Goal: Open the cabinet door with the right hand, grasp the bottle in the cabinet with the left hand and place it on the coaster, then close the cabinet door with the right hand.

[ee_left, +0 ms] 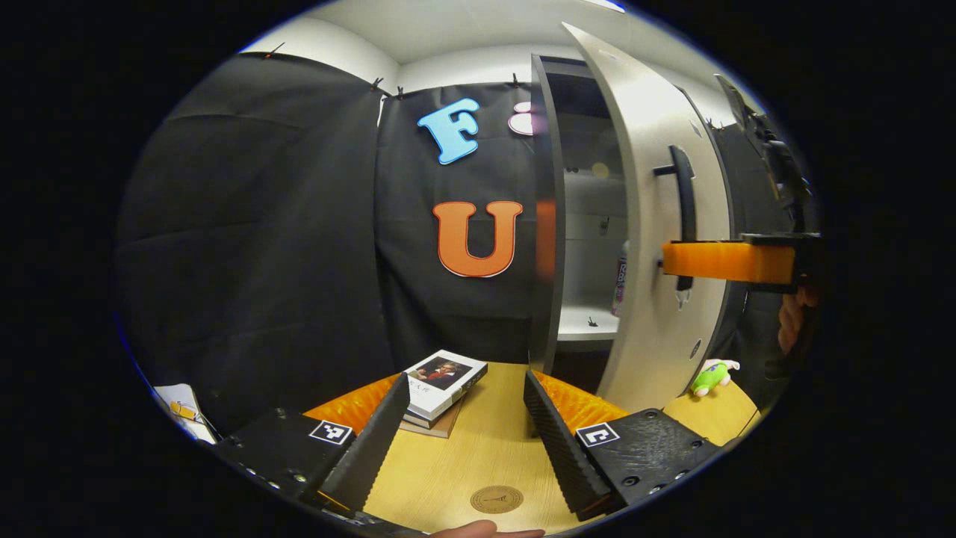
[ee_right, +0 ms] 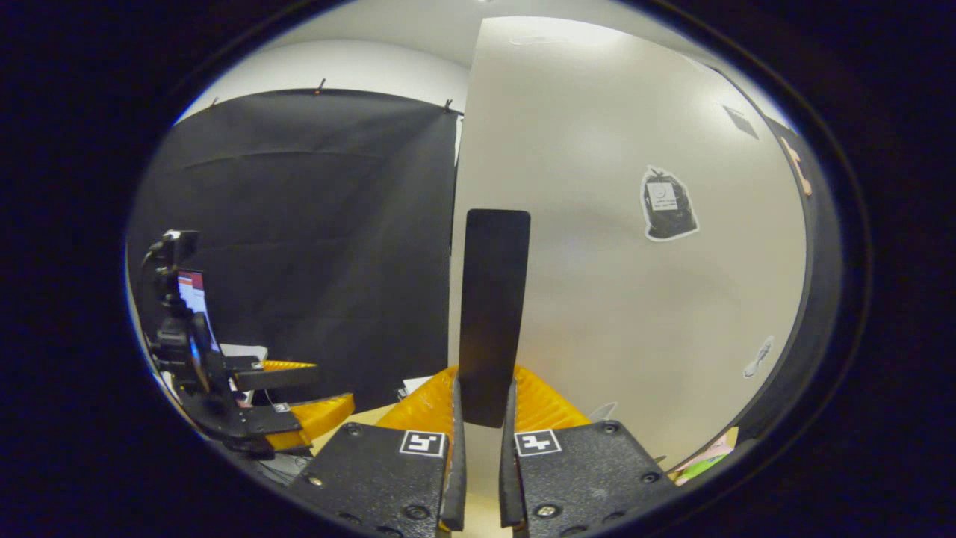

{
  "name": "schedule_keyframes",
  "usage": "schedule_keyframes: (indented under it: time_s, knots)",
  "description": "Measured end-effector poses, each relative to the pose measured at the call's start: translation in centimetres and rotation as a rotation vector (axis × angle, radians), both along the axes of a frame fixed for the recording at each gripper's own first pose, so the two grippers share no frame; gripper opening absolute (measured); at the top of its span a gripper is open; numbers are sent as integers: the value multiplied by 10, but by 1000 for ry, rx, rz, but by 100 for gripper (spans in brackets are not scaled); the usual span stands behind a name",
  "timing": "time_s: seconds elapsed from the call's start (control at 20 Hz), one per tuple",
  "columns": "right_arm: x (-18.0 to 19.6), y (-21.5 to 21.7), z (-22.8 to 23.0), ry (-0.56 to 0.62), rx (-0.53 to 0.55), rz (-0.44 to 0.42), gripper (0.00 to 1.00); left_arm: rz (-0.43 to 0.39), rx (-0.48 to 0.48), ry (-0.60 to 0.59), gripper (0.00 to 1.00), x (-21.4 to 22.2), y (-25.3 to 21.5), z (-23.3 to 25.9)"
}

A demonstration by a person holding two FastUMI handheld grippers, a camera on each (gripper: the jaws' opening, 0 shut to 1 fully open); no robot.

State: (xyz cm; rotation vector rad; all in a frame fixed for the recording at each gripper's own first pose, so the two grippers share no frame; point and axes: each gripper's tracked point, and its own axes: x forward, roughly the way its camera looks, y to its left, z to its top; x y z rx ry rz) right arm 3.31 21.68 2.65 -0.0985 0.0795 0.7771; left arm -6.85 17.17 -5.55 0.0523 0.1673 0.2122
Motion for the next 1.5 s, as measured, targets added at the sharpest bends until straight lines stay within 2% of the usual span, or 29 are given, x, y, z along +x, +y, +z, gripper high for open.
schedule_keyframes:
  time_s: [0.2,0.5,0.75,0.85,0.95,1.1,1.2,1.25,1.35,1.45,1.5]
  knots:
    - [-2,-8,-3,18,6,81,21,-28,-8,4,93,30,-17,3]
    - [-11,-26,-6,75,2,115,21,-132,-12,7,93,75,-67,4]
    - [-18,-46,-7,111,7,40,21,-215,-51,-8,93,112,-117,6]
    - [-18,-54,-9,113,-6,-26,21,-248,-48,-25,93,127,-136,13]
    - [-17,-62,-8,110,3,-105,21,-247,-10,-54,93,144,-147,25]
    - [-16,-68,-8,125,77,-193,23,-294,-33,-79,93,173,-177,28]
    - [-17,-72,-8,124,103,-236,33,-300,-35,-95,93,187,-191,34]
    - [-18,-81,-8,104,96,-291,50,-310,-33,-99,93,194,-199,35]
    - [-19,-94,-8,69,89,-372,77,-320,7,-105,93,210,-212,36]
    - [-19,-98,-9,68,110,-411,86,-309,80,-130,93,224,-219,44]
    - [-19,-99,-9,68,119,-424,88,-308,99,-137,100,232,-225,45]
